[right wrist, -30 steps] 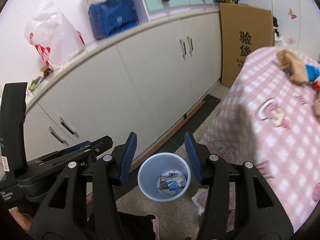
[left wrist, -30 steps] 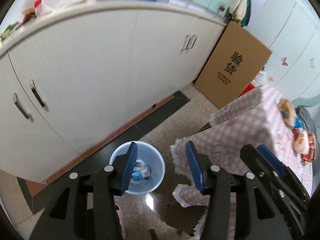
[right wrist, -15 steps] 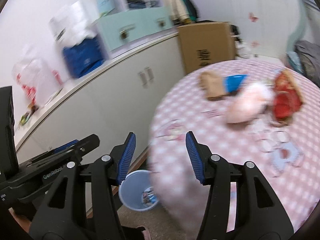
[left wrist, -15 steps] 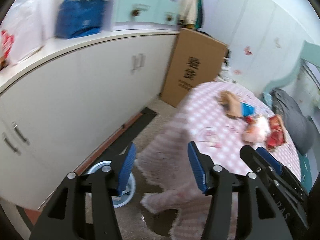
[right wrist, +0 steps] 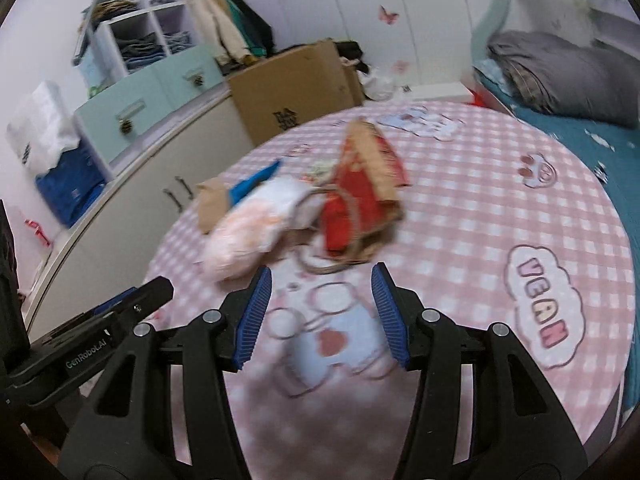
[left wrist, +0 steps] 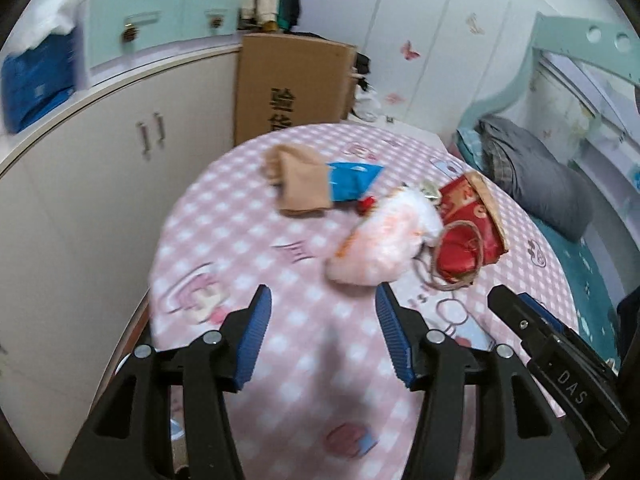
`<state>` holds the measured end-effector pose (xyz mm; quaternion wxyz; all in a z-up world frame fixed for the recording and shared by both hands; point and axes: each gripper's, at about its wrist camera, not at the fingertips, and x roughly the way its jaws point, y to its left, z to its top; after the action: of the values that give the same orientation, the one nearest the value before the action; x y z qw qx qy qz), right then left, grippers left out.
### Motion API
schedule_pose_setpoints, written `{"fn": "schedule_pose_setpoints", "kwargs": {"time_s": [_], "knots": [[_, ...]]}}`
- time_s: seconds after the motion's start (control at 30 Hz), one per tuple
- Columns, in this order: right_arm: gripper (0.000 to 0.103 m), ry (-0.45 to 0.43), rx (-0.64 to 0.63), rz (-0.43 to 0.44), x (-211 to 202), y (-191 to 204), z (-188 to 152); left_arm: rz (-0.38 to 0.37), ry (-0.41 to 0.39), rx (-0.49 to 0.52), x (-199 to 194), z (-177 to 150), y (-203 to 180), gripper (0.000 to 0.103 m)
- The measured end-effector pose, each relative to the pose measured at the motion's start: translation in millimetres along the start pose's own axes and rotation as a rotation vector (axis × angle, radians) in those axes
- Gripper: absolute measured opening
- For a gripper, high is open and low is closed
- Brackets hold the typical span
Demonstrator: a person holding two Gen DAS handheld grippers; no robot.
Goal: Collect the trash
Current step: 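Grasp the red paper bag's rope handle with the right tool while the left tool grasps the white plastic bag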
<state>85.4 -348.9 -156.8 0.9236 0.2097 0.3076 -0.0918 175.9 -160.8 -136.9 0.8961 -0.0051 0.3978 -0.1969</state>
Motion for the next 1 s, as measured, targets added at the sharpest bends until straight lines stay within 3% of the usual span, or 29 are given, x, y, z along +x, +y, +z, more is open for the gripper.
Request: {"fn": "schedule_pose_setpoints", "kwargs": {"time_s": [0.37, 0.6, 0.63, 0.67, 0.7, 0.73, 0.83, 1.0], "knots": [[0.051, 0.090, 0.025, 0.036, 37.2, -20.0, 16.3, 0.006, 0.021, 0.047, 42.5, 16.4, -22.8, 0.054], [0.034, 0.132, 0.034, 0.067, 55.9, -17.3, 23.6, 0.011, -0.005, 0.106, 47.8, 25.7, -32.9, 0.053], [0.028, 0.134, 0.042, 0.079, 57.0, -17.6, 24.2, 0.009, -0.005, 0.110, 48.3, 25.9, -34.0, 0.052], [0.019, 0.134, 0.042, 0.081, 57.0, -18.2, 24.7, 0.008, -0.006, 0.112, 48.6, 25.5, -34.2, 0.047], [0.016, 0.136, 0.039, 0.079, 56.8, -18.8, 24.0, 0.000, 0.000, 0.113, 49.5, 24.8, -34.5, 0.030], [0.012, 0.138, 0.036, 0.077, 56.6, -18.3, 23.7, -0.007, 0.005, 0.112, 50.2, 24.4, -34.4, 0.023], [0.007, 0.134, 0.023, 0.069, 53.0, -17.6, 21.5, -0.022, -0.005, 0.100, 45.6, 23.4, -31.7, 0.013], [0.006, 0.125, 0.029, 0.048, 42.4, -16.6, 13.9, -0.048, -0.030, 0.048, 28.4, 19.6, -21.2, 0.007]]}}
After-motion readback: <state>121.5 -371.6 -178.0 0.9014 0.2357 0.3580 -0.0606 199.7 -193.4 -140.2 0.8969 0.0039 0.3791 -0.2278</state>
